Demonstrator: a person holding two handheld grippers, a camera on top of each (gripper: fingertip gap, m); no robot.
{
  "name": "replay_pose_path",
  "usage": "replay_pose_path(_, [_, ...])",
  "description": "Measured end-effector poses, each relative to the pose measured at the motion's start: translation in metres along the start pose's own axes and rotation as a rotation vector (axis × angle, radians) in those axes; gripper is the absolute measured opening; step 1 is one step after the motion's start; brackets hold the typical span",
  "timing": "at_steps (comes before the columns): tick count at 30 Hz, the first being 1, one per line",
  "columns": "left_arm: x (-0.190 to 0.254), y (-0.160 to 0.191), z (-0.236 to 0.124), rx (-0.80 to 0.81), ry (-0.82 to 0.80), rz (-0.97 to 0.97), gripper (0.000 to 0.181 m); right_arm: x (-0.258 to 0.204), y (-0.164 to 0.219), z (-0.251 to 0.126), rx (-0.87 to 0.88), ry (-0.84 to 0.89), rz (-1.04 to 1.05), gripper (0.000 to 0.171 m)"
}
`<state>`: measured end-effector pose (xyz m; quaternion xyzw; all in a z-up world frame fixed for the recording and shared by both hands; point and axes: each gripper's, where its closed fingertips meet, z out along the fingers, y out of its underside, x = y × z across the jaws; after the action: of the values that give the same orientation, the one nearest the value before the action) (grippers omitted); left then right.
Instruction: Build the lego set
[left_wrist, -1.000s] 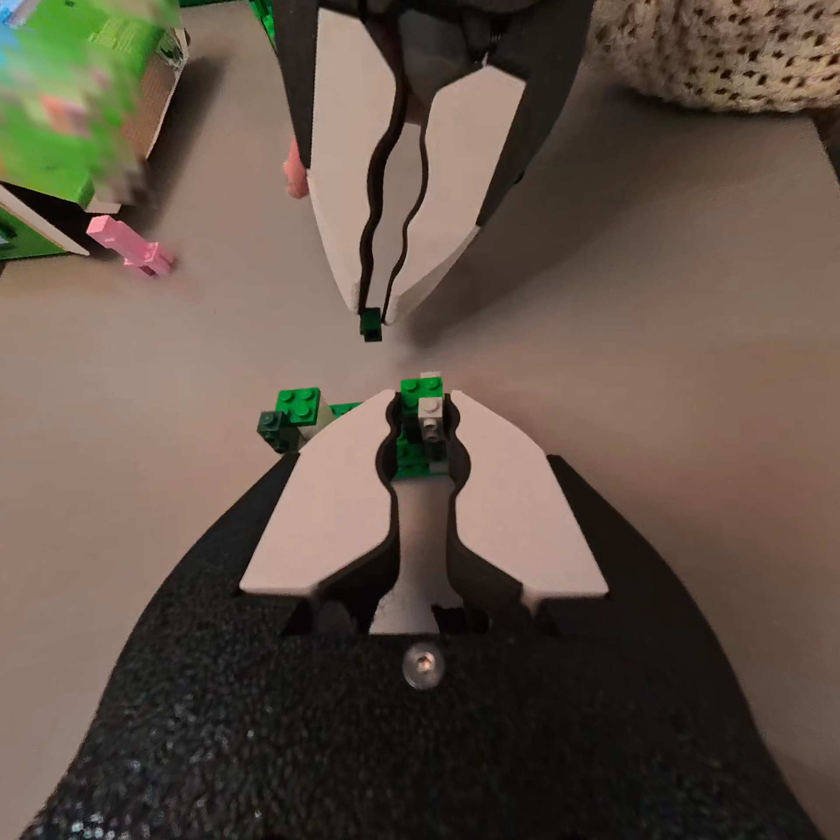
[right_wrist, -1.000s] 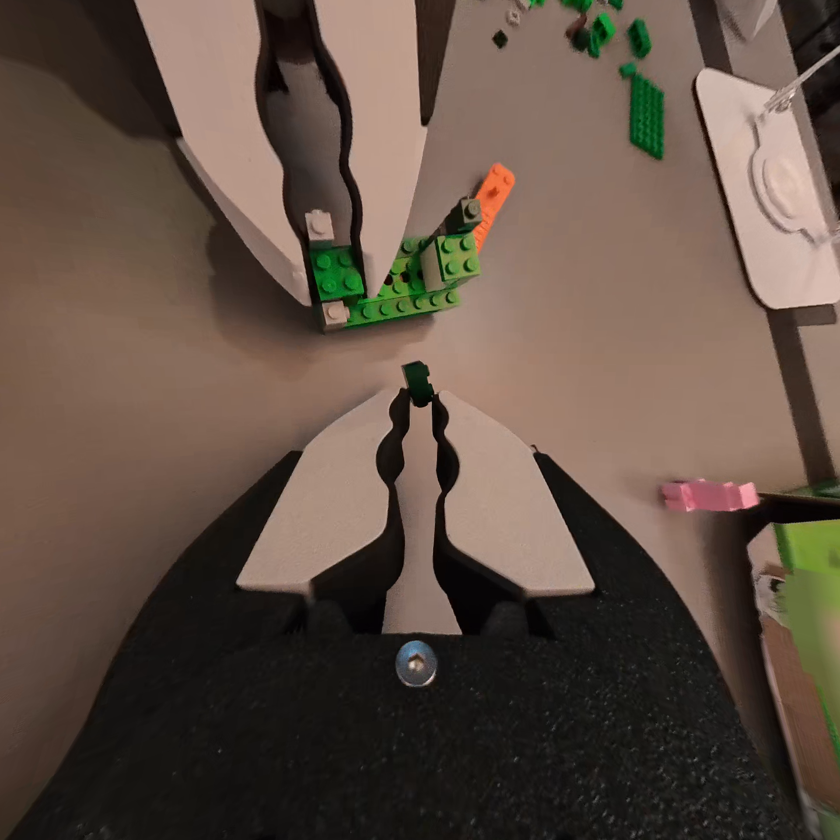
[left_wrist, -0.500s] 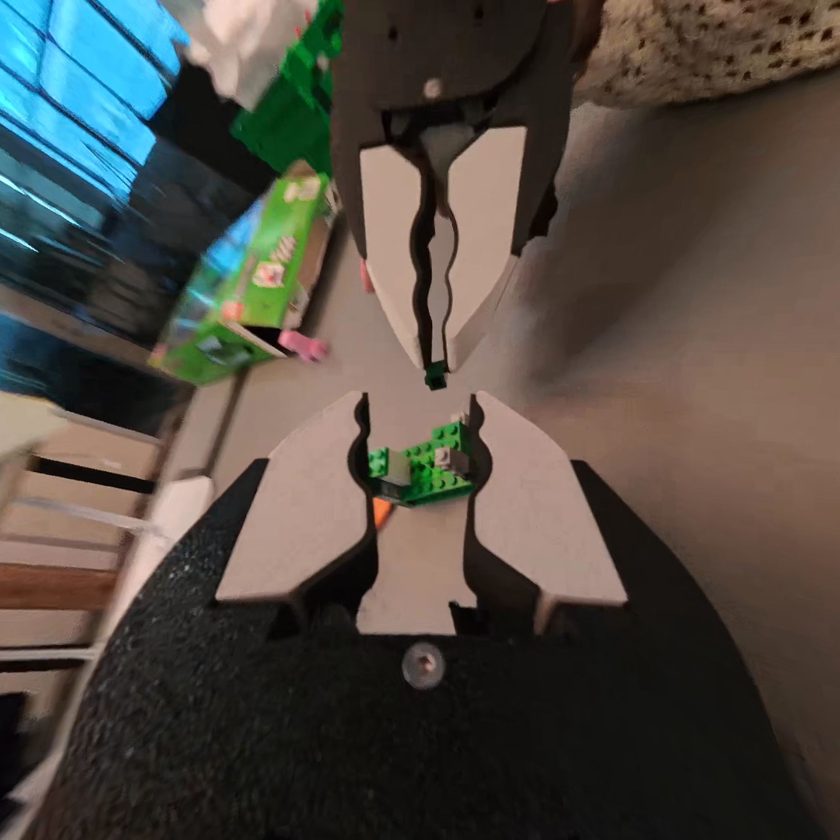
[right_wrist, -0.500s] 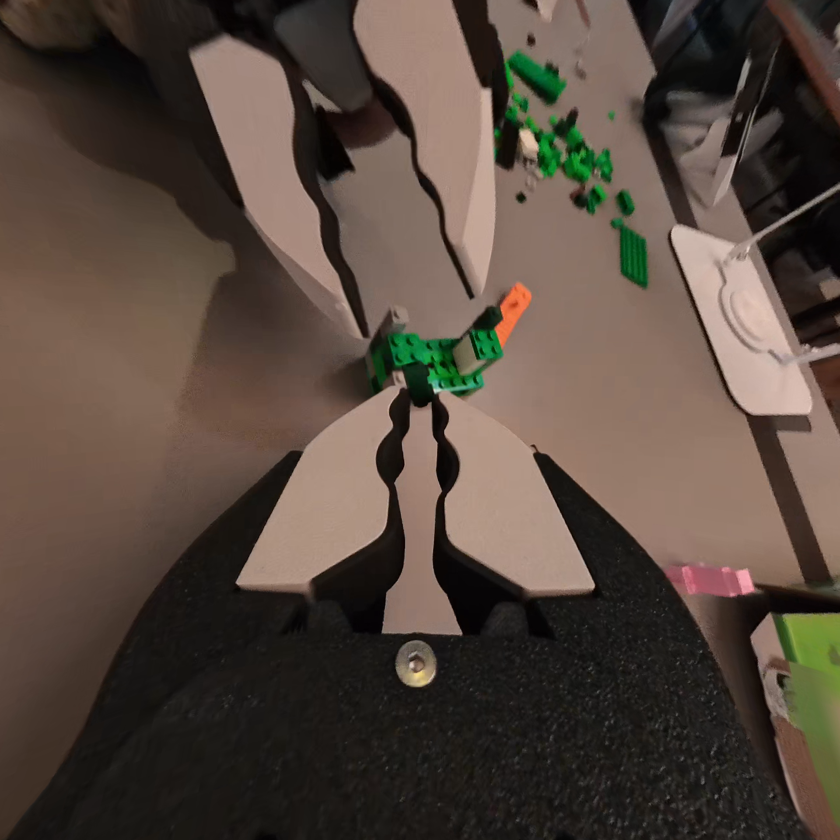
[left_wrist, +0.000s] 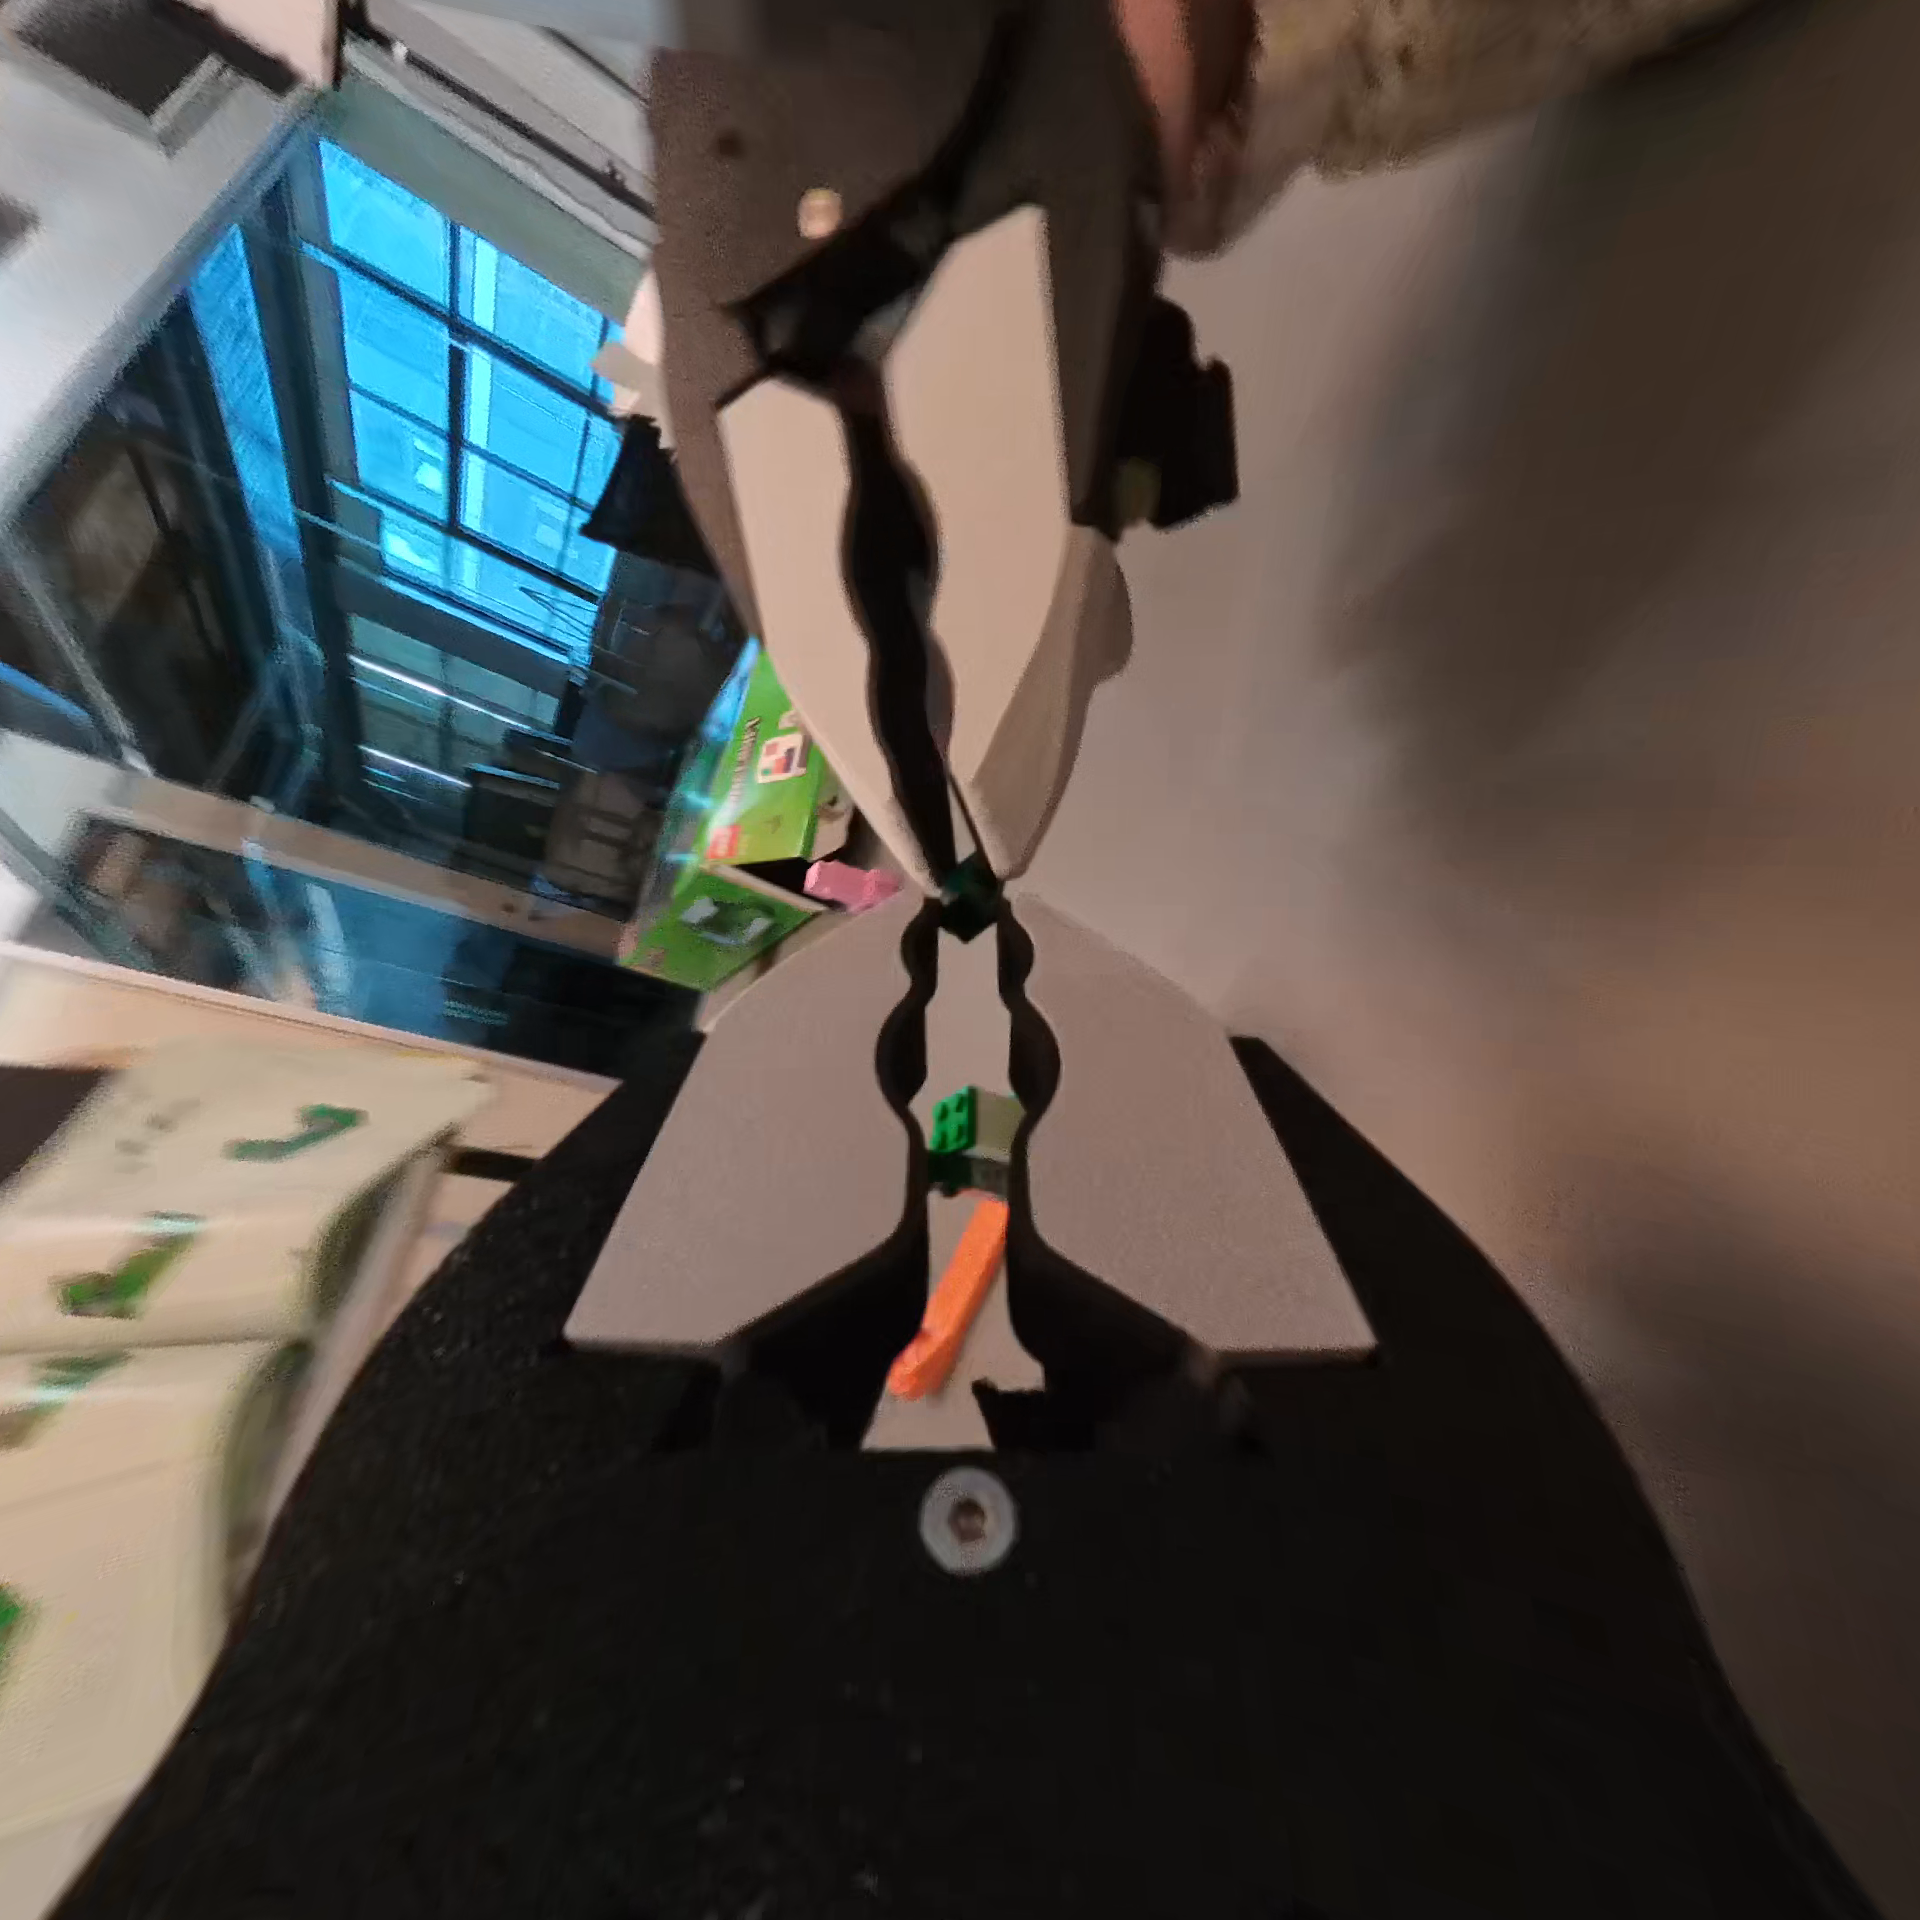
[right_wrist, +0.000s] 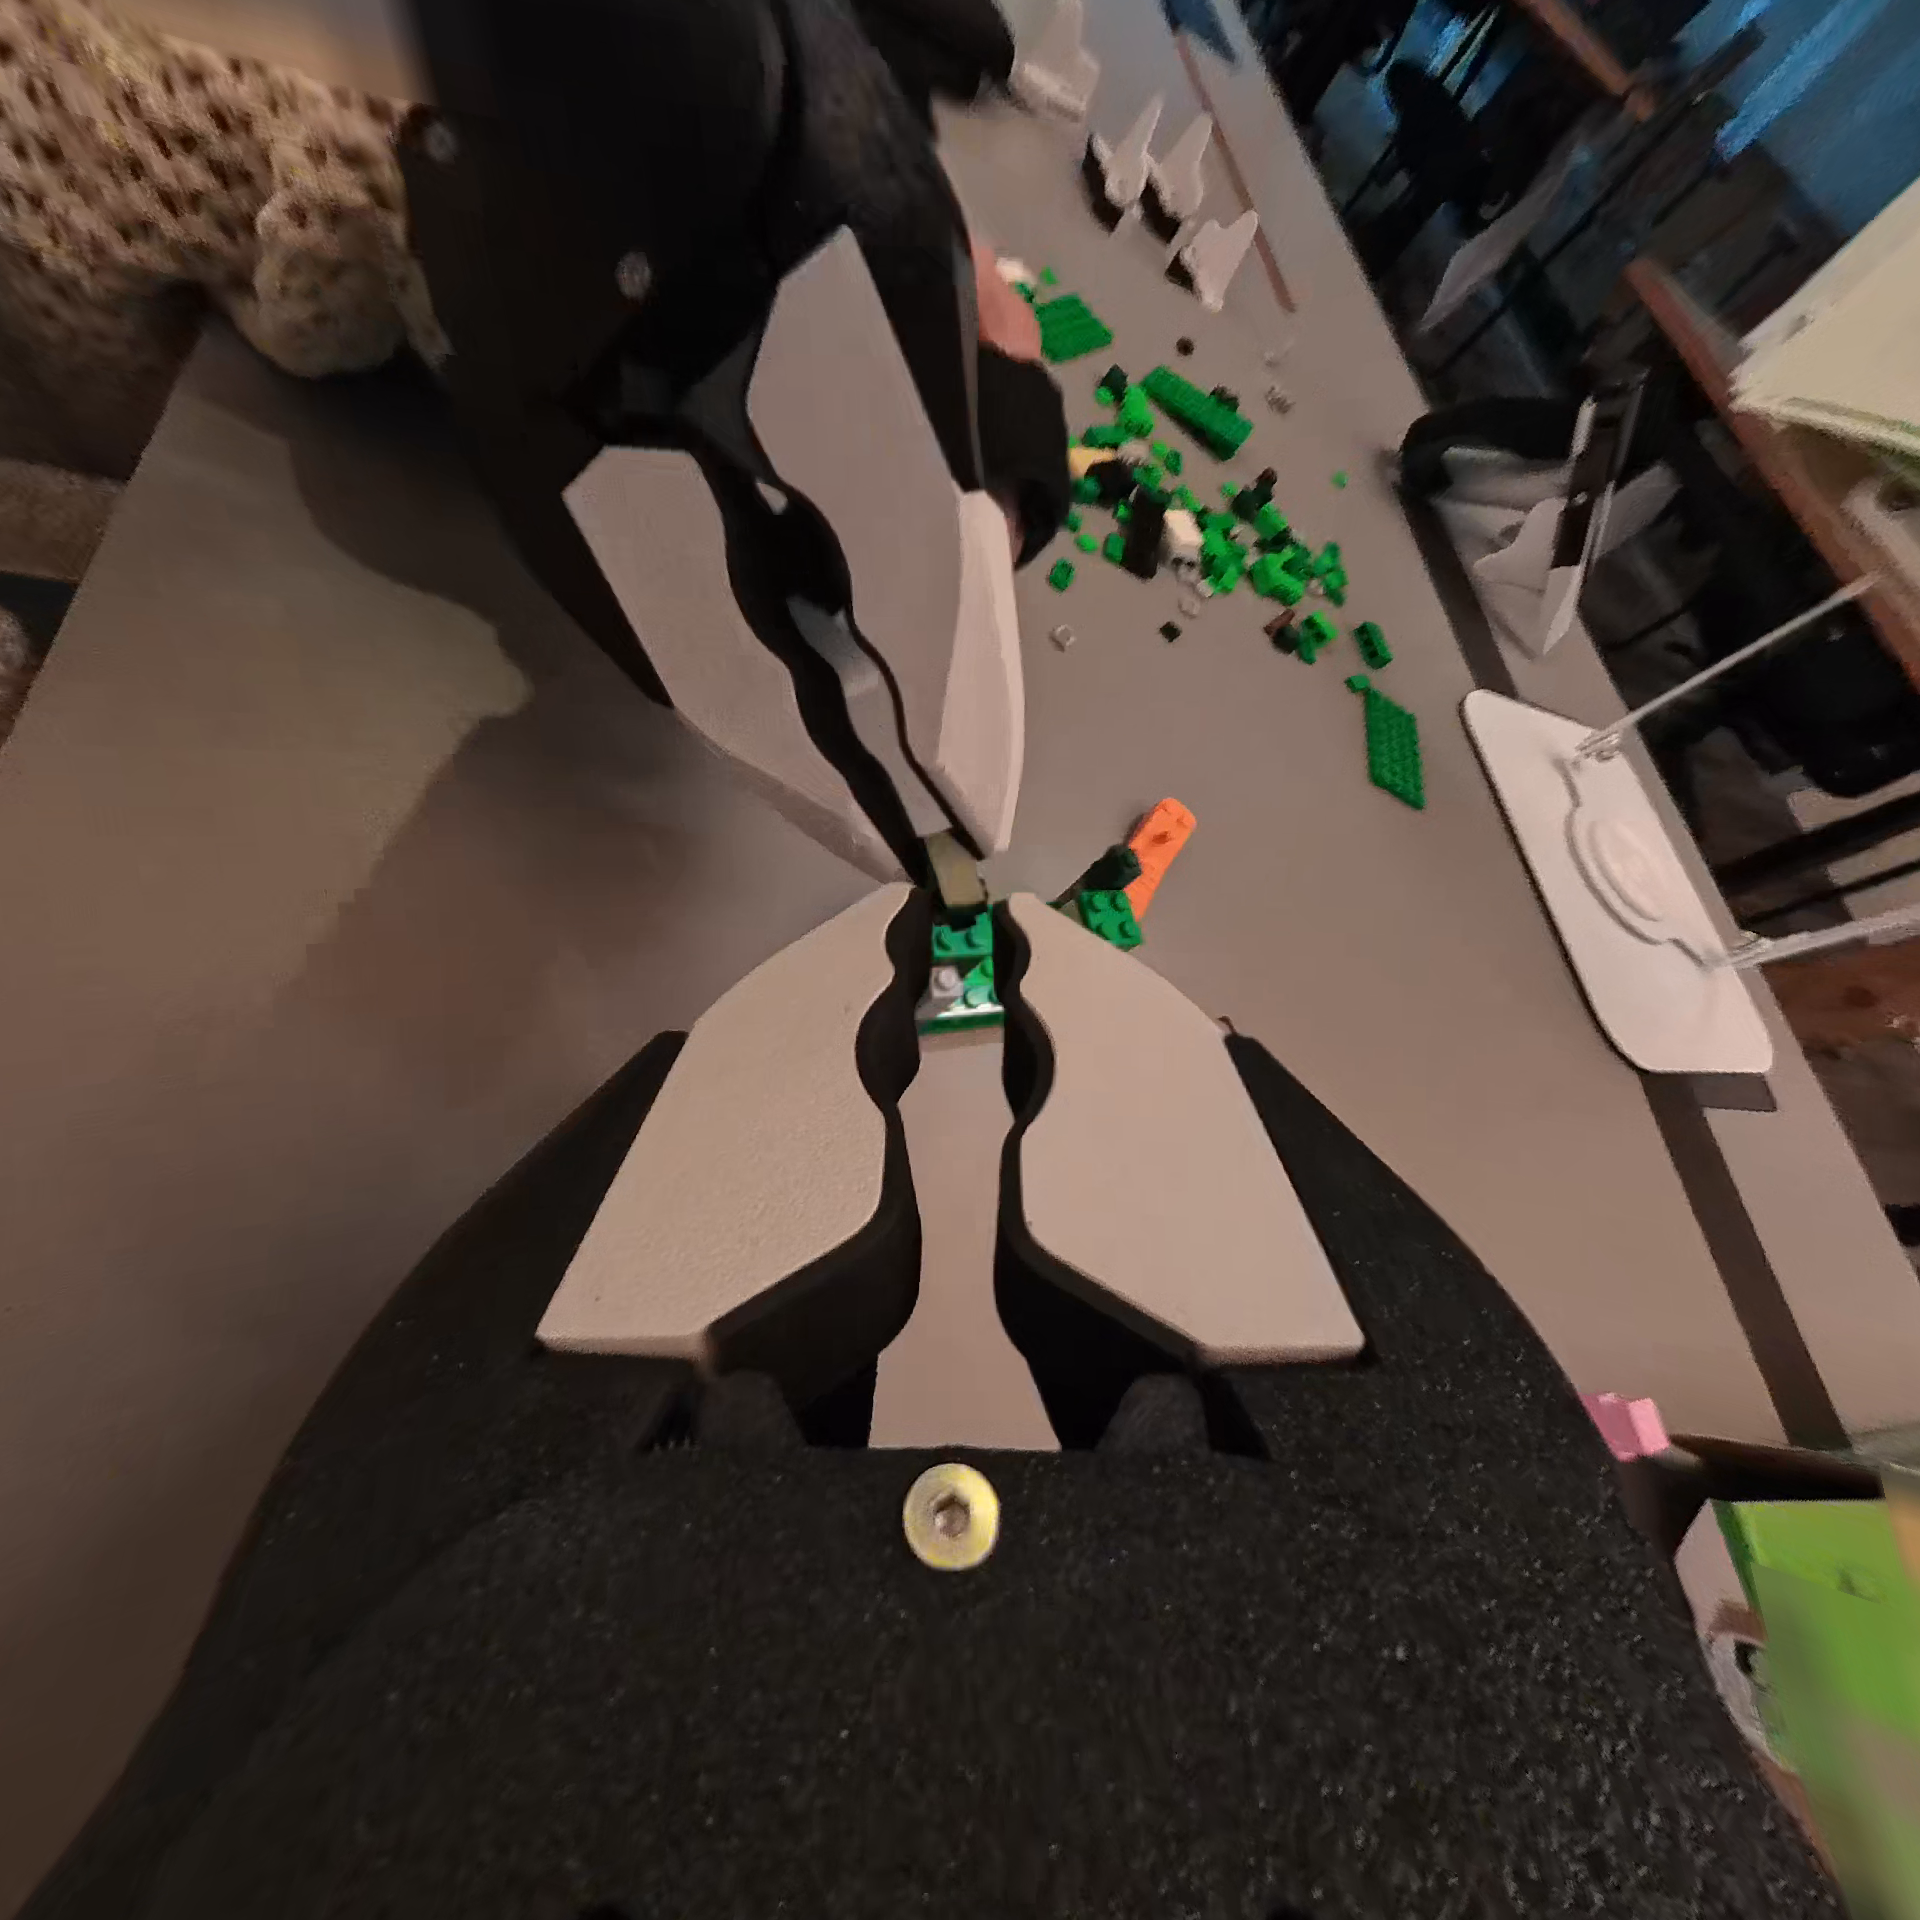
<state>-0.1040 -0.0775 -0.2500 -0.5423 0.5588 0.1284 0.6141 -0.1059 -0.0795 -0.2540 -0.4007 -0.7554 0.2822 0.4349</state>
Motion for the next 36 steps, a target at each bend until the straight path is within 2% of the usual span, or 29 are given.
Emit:
replay_pose_path(5, [-0.023,-0.025,-0.015,0.303,0.136,-0.613,0.01,0.004,-0.019,-0.013,0.17,-0.011,0.028,0.016])
replay_pose_path(8, [-0.026,-0.033,-0.022,0.407,0.262,-0.812,0.01,0.006,-0.035,-0.017,0.284,0.009,0.039,0.019])
replay_pose_path(14, [-0.026,-0.04,-0.028,0.525,0.479,-1.126,0.01,-0.001,-0.053,-0.023,0.396,0.081,-0.141,0.019])
replay_pose_path(18, [-0.02,-0.04,-0.027,0.517,0.538,-1.16,0.01,-0.001,-0.052,-0.02,0.377,0.105,-0.174,0.015])
replay_pose_path(24, [-0.019,-0.036,-0.024,0.494,0.539,-1.19,0.011,0.0,-0.048,-0.018,0.367,0.077,-0.133,0.007])
replay_pose_path(26, [-0.015,-0.024,-0.019,0.394,0.506,-1.137,0.018,0.003,-0.041,-0.016,0.345,0.064,-0.09,0.008])
replay_pose_path(30, [0.0,0.026,-0.008,0.041,0.371,-0.872,0.032,0.019,-0.019,-0.013,0.279,0.07,0.017,0.008])
replay_pose_path(36, [0.034,0.051,0.007,-0.171,0.391,-0.703,0.036,0.025,0.002,-0.005,0.22,0.04,0.132,0.007])
